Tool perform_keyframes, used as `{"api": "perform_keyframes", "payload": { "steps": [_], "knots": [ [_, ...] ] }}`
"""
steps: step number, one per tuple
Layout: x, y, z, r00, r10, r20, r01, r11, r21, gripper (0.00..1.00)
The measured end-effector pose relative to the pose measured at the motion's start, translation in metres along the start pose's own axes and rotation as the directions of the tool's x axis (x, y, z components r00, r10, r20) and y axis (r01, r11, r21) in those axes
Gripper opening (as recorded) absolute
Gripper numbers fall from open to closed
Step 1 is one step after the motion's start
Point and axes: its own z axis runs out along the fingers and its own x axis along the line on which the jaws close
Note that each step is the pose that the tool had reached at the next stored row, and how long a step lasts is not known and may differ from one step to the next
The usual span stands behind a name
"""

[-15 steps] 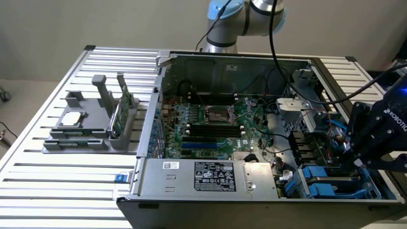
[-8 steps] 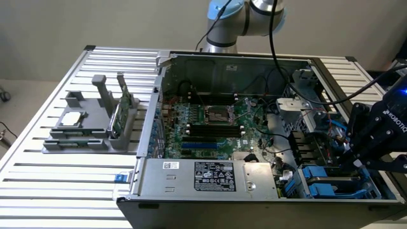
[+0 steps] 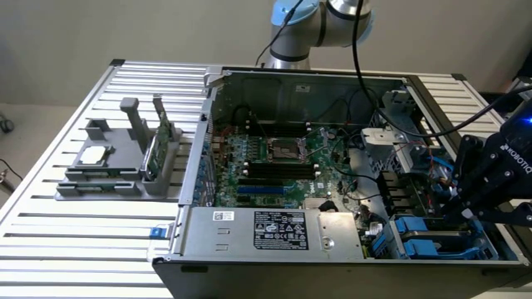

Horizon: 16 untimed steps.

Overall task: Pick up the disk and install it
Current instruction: 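Insert the first disk wire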

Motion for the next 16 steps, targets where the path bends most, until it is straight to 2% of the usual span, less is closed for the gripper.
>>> {"api": "perform_keyframes", "payload": {
  "steps": [16],
  "knots": [
    [0.0004,0.003,0.0033,0.9998,0.021,-0.0019,-0.021,0.9998,0.0037,0.16]
  ]
}}
